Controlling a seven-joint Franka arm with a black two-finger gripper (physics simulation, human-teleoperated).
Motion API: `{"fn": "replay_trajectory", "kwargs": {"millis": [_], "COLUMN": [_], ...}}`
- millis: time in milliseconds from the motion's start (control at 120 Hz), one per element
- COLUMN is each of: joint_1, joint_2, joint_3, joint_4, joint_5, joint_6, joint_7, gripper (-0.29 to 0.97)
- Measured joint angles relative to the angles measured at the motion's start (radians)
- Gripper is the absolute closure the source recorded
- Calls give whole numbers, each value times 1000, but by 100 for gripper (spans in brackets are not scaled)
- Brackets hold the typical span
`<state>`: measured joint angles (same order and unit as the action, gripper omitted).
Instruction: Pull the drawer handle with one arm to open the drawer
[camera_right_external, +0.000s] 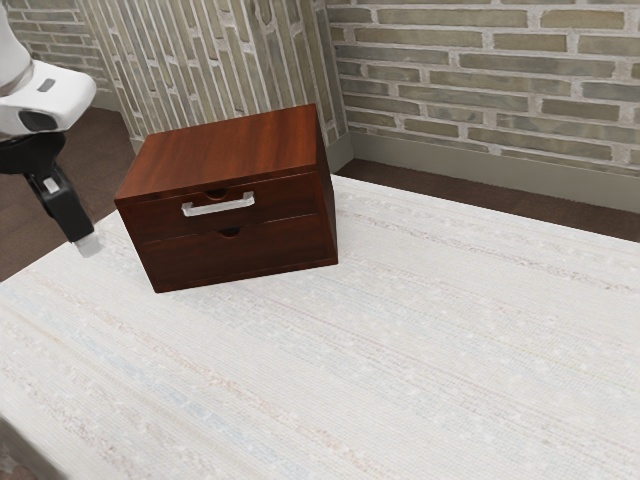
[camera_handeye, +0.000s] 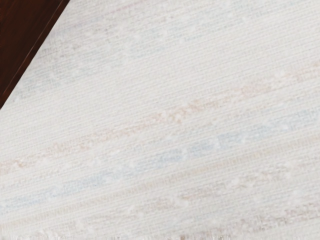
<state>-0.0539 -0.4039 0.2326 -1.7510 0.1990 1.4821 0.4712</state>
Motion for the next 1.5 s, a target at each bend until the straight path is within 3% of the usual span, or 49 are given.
{"fn": "replay_trajectory", "kwargs": {"millis": [117,383,500,642,1500], "joint_1": [0,-3,-1,-1,-3], "joint_2": [-13,-105,-84,4,154], "joint_3": [27,-4,5,21,183], "joint_4": [-39,-178,-197,-196,-194], "joint_5": [16,134,161,168,203], "joint_6": [30,158,224,287,675], "joint_7": [29,88,106,121,245], "gripper": [0,0,0,0,0]}}
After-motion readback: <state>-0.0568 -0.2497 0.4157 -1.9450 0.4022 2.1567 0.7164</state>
